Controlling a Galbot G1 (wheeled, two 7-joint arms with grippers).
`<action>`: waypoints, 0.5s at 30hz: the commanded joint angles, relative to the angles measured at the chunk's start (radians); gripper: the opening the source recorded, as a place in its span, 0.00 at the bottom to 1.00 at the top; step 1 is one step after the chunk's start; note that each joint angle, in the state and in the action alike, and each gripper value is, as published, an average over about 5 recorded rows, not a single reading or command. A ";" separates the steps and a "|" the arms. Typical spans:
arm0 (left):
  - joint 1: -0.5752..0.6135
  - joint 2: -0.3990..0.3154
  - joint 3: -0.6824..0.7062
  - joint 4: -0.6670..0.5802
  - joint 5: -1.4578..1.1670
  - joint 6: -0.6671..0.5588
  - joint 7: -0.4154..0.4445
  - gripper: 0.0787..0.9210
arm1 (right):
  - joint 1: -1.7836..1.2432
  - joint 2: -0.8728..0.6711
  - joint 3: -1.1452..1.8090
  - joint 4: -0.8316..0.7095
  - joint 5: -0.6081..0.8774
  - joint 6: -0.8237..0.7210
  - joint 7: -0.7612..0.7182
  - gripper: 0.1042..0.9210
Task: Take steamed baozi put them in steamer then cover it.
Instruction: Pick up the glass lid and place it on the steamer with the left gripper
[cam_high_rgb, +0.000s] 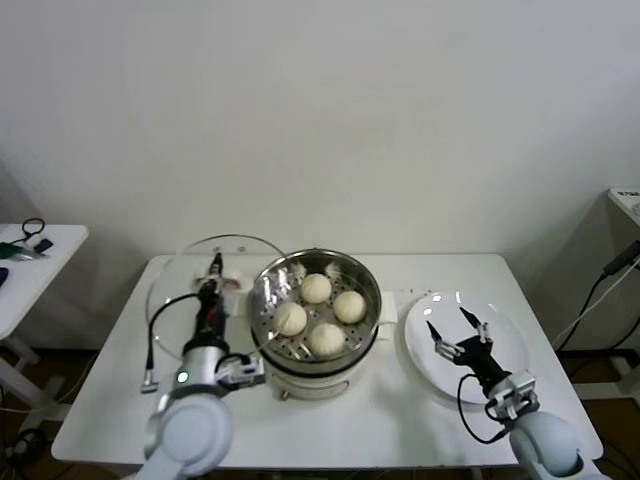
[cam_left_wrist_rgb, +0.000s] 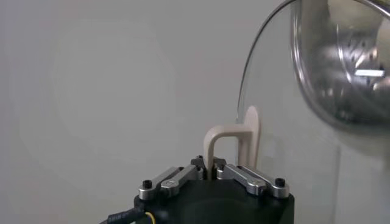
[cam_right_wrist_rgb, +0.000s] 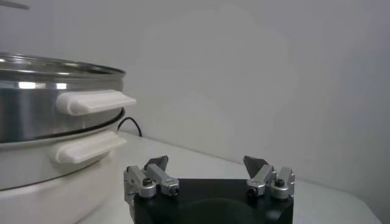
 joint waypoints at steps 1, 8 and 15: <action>-0.150 -0.117 0.182 0.054 0.104 0.059 0.122 0.09 | 0.001 0.003 0.004 -0.001 0.000 -0.002 0.001 0.88; -0.192 -0.220 0.235 0.132 0.118 0.061 0.110 0.09 | -0.035 0.013 0.053 -0.002 -0.007 0.006 0.000 0.88; -0.199 -0.327 0.232 0.211 0.142 0.061 0.100 0.09 | -0.052 0.022 0.077 -0.002 -0.018 0.011 -0.001 0.88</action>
